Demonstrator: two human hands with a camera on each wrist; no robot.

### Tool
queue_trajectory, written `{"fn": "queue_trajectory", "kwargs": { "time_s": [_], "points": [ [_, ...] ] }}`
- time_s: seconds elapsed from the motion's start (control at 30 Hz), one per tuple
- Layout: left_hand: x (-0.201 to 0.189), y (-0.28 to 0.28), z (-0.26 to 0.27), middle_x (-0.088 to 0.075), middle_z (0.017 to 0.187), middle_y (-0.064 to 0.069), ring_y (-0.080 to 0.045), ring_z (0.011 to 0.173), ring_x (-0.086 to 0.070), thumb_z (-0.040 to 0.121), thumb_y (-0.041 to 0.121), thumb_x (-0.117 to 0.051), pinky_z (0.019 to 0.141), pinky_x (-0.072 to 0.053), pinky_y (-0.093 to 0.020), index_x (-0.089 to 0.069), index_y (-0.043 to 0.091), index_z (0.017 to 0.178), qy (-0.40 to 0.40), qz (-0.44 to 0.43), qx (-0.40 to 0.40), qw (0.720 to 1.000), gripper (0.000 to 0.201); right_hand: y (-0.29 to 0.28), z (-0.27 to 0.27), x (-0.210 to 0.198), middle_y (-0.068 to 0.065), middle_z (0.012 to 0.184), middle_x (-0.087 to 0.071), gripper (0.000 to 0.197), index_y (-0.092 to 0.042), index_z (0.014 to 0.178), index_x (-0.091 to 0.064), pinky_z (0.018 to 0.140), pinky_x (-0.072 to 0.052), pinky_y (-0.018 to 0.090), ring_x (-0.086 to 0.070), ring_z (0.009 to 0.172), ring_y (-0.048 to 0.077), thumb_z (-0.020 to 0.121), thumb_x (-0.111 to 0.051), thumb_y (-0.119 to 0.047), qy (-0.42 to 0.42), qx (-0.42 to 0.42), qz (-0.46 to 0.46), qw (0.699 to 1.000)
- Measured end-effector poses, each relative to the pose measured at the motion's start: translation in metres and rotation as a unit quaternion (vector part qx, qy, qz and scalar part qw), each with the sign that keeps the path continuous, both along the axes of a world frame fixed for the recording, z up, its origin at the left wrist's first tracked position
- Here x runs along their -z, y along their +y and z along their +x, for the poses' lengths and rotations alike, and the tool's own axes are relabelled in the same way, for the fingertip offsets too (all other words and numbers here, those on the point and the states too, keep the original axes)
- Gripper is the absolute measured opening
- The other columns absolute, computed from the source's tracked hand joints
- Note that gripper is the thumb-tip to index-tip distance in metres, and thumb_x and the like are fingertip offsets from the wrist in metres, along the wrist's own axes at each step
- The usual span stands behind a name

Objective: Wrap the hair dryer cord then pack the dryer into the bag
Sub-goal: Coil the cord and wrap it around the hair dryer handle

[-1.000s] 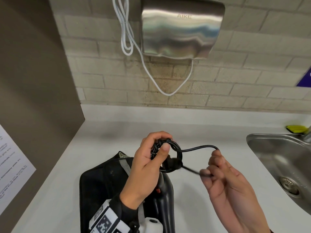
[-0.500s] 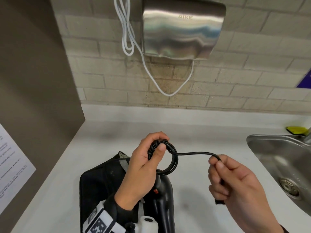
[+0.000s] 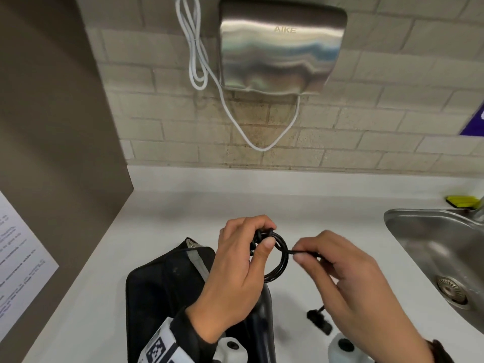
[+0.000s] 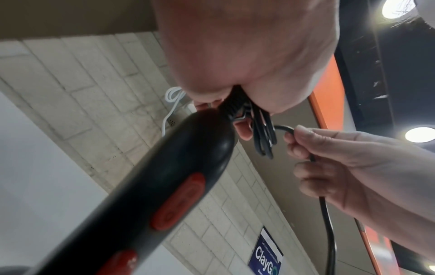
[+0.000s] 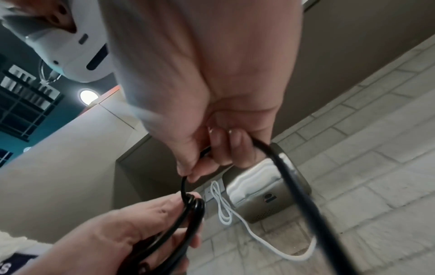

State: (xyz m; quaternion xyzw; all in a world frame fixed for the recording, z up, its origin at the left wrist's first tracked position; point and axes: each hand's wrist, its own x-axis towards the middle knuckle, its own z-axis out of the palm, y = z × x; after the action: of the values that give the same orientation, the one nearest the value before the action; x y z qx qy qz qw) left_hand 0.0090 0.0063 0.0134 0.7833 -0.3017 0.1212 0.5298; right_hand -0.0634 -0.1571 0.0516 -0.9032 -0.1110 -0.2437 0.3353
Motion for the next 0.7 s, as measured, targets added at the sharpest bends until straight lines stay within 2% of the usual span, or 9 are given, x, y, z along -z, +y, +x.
{"fn": "queue_trajectory", "kwargs": {
  "time_s": [0.03,0.1,0.17,0.27,0.37,0.43,0.57,0.63,0.7],
  "points": [
    [0.0,0.0,-0.001,-0.049,0.112,0.03,-0.008,0.115,-0.048,0.098,0.048,-0.037,0.089,-0.034,-0.005,-0.047,0.054,0.108,-0.003,0.003,0.004,1.0,0.016,0.0,0.001,-0.004,-0.017,0.08,-0.056,0.017,-0.027,0.093,-0.065,0.062,-0.043,0.015,-0.056,0.072,0.006,0.094,-0.051,-0.035,-0.008,-0.001,-0.002,1.0],
    [-0.002,0.0,-0.001,-0.05,0.11,0.029,-0.01,0.112,-0.05,0.098,0.048,-0.037,0.088,-0.036,-0.008,-0.047,0.054,0.108,-0.008,0.008,0.015,1.0,0.016,-0.001,0.004,-0.011,-0.019,0.077,-0.053,0.013,-0.025,0.091,-0.066,0.062,-0.037,0.008,-0.054,0.07,0.003,0.095,-0.054,-0.03,-0.02,-0.012,0.006,1.0],
    [-0.003,0.002,-0.001,-0.052,0.106,0.026,-0.009,0.108,-0.053,0.098,0.046,-0.039,0.086,-0.038,-0.009,-0.05,0.048,0.108,-0.011,0.004,0.041,0.999,0.015,-0.003,0.009,-0.016,-0.017,0.074,-0.056,0.011,-0.025,0.087,-0.067,0.061,-0.035,0.005,-0.052,0.066,0.002,0.092,-0.057,-0.024,-0.006,-0.03,0.049,0.998],
    [-0.005,0.004,-0.002,-0.054,0.099,0.025,-0.005,0.098,-0.057,0.096,0.039,-0.051,0.081,-0.038,-0.007,-0.056,0.036,0.108,-0.013,-0.019,0.087,0.996,0.014,-0.005,0.017,-0.016,-0.009,0.07,-0.058,0.012,-0.022,0.085,-0.069,0.06,-0.038,0.013,-0.047,0.06,0.005,0.09,-0.059,-0.024,0.053,-0.094,0.176,0.979],
    [-0.008,0.005,-0.002,-0.058,0.099,0.02,-0.008,0.092,-0.059,0.088,0.043,-0.063,0.077,-0.04,-0.008,-0.057,0.038,0.103,-0.014,-0.023,0.086,0.996,0.017,-0.006,0.024,-0.008,-0.012,0.063,-0.054,0.013,-0.017,0.081,-0.07,0.057,-0.04,0.016,-0.043,0.058,0.007,0.087,-0.06,-0.024,0.087,-0.111,0.262,0.955],
    [-0.008,0.005,-0.001,-0.059,0.099,0.018,-0.01,0.091,-0.059,0.089,0.043,-0.062,0.076,-0.044,-0.012,-0.058,0.038,0.101,-0.017,-0.028,0.074,0.997,0.014,-0.006,0.028,-0.002,-0.011,0.062,-0.054,0.012,-0.019,0.08,-0.071,0.055,-0.04,0.017,-0.044,0.056,0.007,0.086,-0.063,-0.026,0.099,-0.104,0.311,0.939],
    [-0.006,0.002,0.0,-0.059,0.097,0.017,-0.011,0.094,-0.058,0.091,0.044,-0.058,0.075,-0.04,-0.008,-0.059,0.038,0.098,-0.006,-0.05,0.057,0.997,0.01,-0.001,0.034,0.009,-0.005,0.067,-0.062,0.005,-0.023,0.086,-0.071,0.056,-0.044,0.021,-0.051,0.06,0.01,0.086,-0.067,-0.025,0.068,-0.072,0.366,0.925],
    [-0.007,0.0,0.0,-0.058,0.097,0.018,-0.012,0.096,-0.057,0.091,0.046,-0.057,0.076,-0.039,-0.008,-0.057,0.039,0.098,-0.006,-0.061,0.051,0.997,0.01,0.005,0.036,0.016,0.002,0.073,-0.066,0.005,-0.022,0.087,-0.067,0.057,-0.046,0.023,-0.056,0.064,0.012,0.084,-0.064,-0.023,0.029,-0.05,0.376,0.925],
    [-0.006,-0.001,0.0,-0.057,0.097,0.019,-0.015,0.098,-0.056,0.091,0.046,-0.055,0.079,-0.039,-0.01,-0.056,0.038,0.098,-0.012,-0.069,0.045,0.997,0.01,0.012,0.037,0.024,0.013,0.076,-0.062,0.005,-0.019,0.086,-0.066,0.057,-0.044,0.027,-0.051,0.061,0.018,0.085,-0.063,-0.022,0.001,-0.039,0.383,0.923]
  ]
}}
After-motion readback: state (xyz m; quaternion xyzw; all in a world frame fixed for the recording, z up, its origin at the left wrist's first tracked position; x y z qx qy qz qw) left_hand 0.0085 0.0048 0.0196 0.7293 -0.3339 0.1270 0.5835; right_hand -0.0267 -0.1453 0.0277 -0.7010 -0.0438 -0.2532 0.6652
